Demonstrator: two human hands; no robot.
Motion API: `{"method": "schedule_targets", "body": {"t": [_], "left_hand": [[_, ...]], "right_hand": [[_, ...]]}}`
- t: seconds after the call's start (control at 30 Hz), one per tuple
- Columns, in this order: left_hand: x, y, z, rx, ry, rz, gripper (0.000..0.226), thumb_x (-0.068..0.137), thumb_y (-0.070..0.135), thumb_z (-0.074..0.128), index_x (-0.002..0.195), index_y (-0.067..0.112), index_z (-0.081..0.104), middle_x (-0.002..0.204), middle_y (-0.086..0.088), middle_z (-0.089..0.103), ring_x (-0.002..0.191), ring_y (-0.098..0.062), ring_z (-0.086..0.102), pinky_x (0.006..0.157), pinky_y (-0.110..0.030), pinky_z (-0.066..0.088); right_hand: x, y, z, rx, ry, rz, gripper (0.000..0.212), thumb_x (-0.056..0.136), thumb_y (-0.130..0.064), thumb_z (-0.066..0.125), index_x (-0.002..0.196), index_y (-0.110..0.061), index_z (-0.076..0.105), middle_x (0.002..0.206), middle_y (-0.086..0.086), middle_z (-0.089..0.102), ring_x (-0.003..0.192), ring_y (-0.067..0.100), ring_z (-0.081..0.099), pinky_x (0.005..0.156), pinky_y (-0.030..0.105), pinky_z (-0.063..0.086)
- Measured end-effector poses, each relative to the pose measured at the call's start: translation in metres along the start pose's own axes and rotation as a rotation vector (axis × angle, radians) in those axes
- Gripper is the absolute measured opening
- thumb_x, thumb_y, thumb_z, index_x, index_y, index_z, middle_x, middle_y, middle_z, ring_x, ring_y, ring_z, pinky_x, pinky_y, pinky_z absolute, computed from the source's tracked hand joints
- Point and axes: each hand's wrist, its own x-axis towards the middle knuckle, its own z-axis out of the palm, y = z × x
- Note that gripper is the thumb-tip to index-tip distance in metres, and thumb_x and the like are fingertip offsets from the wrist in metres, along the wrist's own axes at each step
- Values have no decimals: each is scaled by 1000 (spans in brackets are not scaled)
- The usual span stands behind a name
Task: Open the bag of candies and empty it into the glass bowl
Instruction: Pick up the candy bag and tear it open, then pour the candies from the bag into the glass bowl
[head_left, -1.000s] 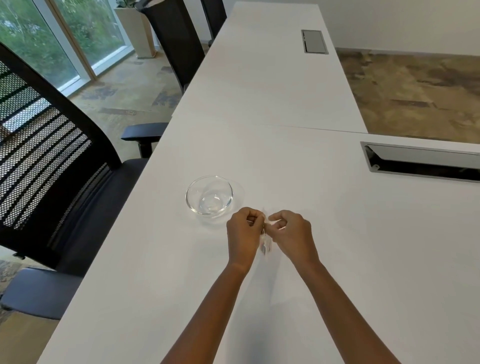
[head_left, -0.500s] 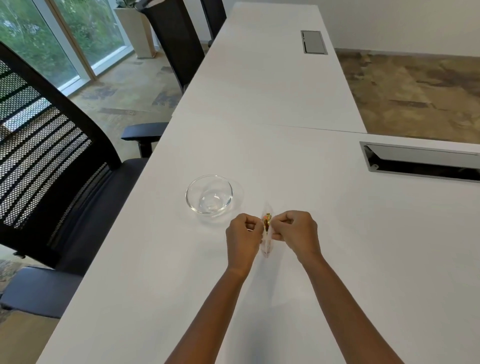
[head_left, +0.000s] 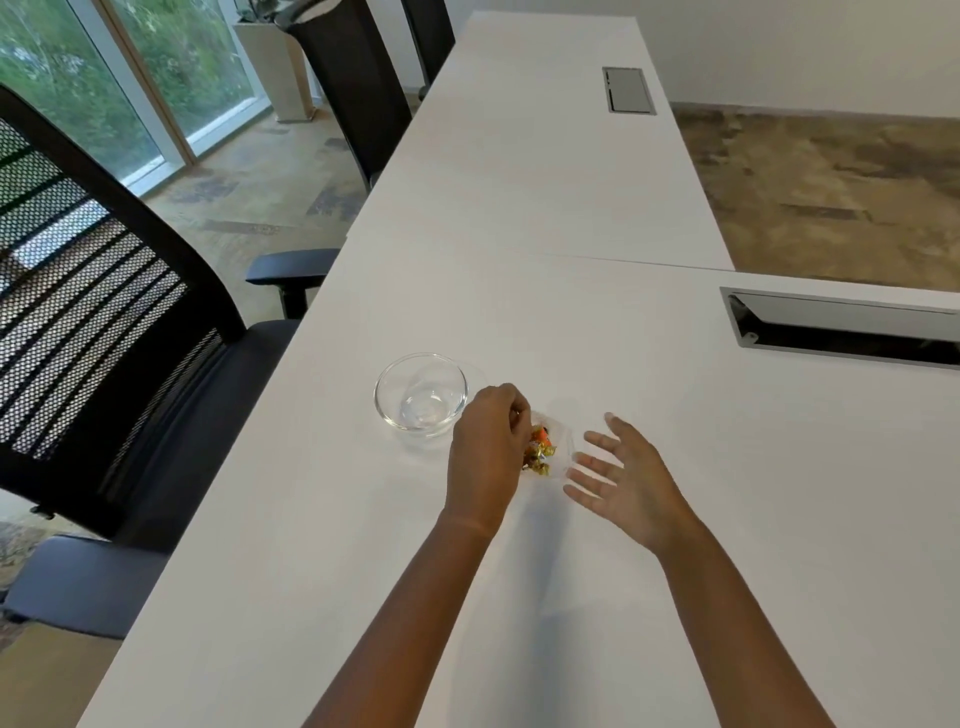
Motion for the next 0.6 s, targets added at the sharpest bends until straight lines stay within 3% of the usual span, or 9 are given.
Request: {"method": "schedule_targets", "body": {"t": [0.1, 0.23, 0.33, 0.47, 0.6], "left_hand": [[2, 8, -7, 14, -14, 66, 12, 87, 7, 50, 77, 9, 57, 79, -4, 57, 71, -15, 52, 60, -17, 40], [5, 21, -15, -21, -31, 131, 9, 85, 7, 54, 82, 5, 63, 83, -10, 65, 70, -17, 56, 69, -29, 49], [7, 28, -19, -89, -74, 133, 8, 84, 10, 57, 83, 8, 65, 81, -4, 65, 64, -7, 53, 63, -15, 46], [13, 29, -25, -141, -112, 134, 7, 83, 10, 60, 83, 9, 67, 76, 4, 61, 60, -3, 53, 55, -3, 41], [19, 24, -30, -179, -138, 136, 6, 83, 11, 61, 82, 10, 66, 68, 14, 57, 57, 1, 54, 54, -2, 41]], "right_hand": [[10, 14, 0, 217, -23, 118, 58, 83, -57, 50, 128, -20, 44, 128, 18, 42, 113, 40, 50, 77, 50, 50], [18, 41, 12, 434, -274, 185, 67, 79, -65, 47, 131, -24, 46, 131, 22, 45, 124, 49, 44, 84, 64, 47], [21, 46, 21, 625, -475, 86, 67, 77, -60, 51, 130, -19, 48, 122, 19, 60, 107, 42, 62, 85, 56, 54], [26, 34, 24, 629, -405, -101, 62, 75, -49, 55, 130, -22, 45, 118, 12, 59, 99, 29, 65, 75, 39, 60], [32, 24, 23, 598, -336, -170, 29, 85, -39, 52, 107, -23, 62, 113, 10, 62, 100, 29, 62, 69, 39, 61]]}}
